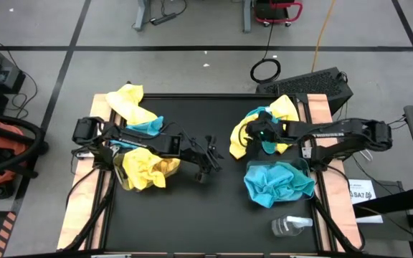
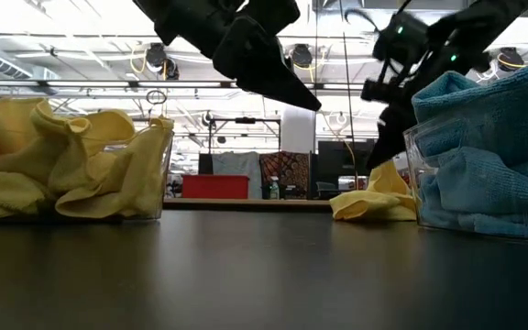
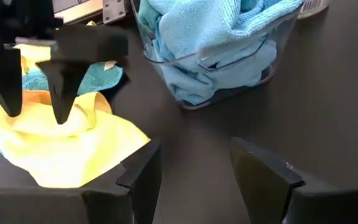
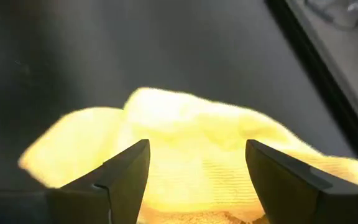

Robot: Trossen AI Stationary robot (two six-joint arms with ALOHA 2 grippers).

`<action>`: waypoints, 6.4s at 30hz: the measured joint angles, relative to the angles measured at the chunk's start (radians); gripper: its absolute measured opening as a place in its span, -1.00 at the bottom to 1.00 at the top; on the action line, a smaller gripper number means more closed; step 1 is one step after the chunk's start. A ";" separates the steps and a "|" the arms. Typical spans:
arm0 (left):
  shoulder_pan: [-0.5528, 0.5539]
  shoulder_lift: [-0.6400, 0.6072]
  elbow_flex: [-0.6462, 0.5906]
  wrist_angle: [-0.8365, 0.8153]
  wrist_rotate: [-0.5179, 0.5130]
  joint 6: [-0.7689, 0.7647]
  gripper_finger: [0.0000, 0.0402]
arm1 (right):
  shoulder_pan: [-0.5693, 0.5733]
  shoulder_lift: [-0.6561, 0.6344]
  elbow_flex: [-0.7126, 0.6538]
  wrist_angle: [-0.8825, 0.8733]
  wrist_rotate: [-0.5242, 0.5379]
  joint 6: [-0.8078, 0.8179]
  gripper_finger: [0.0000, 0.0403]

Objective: Sort microfiber towel by color & place in baskets
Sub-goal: Put the yellow microfiber towel into the left transparent bin

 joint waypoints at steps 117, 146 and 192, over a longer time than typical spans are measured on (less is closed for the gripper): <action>0.175 0.000 0.041 0.340 0.084 -0.562 -0.03 | 0.032 -0.353 0.181 -0.187 -0.301 0.292 -0.94; 0.225 0.126 0.104 0.572 0.305 -0.720 -0.13 | 0.032 -0.323 0.182 -0.179 -0.365 0.254 -0.90; 0.143 -0.746 0.281 -0.916 0.198 -0.379 -1.00 | 0.050 -0.325 0.181 -0.505 -0.219 0.290 0.12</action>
